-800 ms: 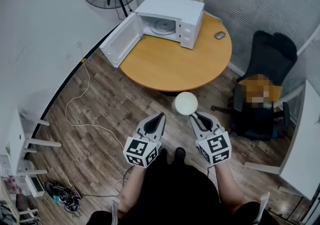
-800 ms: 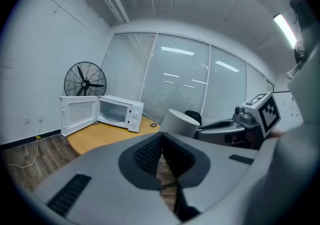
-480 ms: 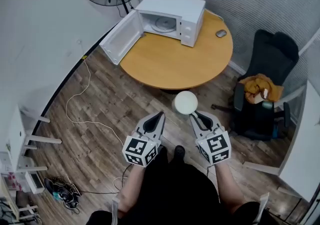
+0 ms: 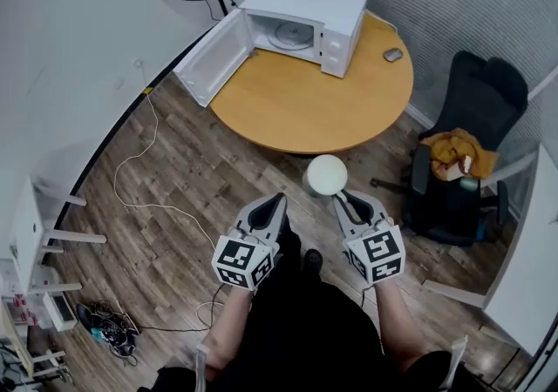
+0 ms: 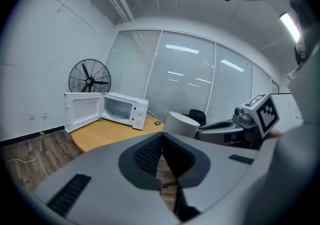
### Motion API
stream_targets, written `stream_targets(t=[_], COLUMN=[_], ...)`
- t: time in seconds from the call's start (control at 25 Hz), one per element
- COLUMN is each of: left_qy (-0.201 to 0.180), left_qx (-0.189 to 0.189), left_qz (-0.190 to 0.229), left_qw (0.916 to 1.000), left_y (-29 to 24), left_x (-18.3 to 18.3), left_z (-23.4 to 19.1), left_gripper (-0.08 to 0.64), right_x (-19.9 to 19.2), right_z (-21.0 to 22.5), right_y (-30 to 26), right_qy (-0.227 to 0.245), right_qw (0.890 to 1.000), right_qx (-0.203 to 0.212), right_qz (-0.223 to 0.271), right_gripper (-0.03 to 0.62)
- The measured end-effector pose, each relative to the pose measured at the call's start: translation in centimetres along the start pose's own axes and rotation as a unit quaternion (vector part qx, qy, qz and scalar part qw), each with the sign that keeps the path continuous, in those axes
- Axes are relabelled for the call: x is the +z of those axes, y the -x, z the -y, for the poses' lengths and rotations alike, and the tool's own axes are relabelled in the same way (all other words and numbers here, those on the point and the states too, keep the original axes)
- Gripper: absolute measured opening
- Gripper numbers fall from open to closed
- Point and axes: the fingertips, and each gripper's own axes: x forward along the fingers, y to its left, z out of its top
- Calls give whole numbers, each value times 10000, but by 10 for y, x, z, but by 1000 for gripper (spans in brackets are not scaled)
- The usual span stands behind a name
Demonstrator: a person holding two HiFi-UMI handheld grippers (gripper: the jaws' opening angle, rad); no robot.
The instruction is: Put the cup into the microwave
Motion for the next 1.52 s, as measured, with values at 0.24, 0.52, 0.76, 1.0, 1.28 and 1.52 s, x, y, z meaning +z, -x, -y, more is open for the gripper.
stream_targets(t=[0.24,0.52,0.76,1.0,1.28,1.52], left_qy=[88,114,120,136,167,228], left_qx=[5,-92,-163,-273,-430,-484], left_qz=[5,27,102,133,88,-43], left_qw=[10000,9999,9997,9994,9989,9986], left_y=[-22,-58,-81,-99,-114,-131], left_x=[4,25,52,68,75,74], left_z=[-30,-75,-123,-162,-197,-211], left_gripper=[-5,-5,-5,-5,-5,-5], right_x=[8,35,65,84,93,93], right_z=[14,32,43,50,53,61], right_y=[-28,-82,-132,-174,-215,-242], right_qy=[-62,-34,23,-63,-116,-169], right_qw=[9999,9998,9997,9992,9982,9975], right_qx=[-47,-104,-206,-352,-566,-631], right_qz=[-73,-141,-146,-160,-190,-262], right_gripper=[60,60,60,60,60,60])
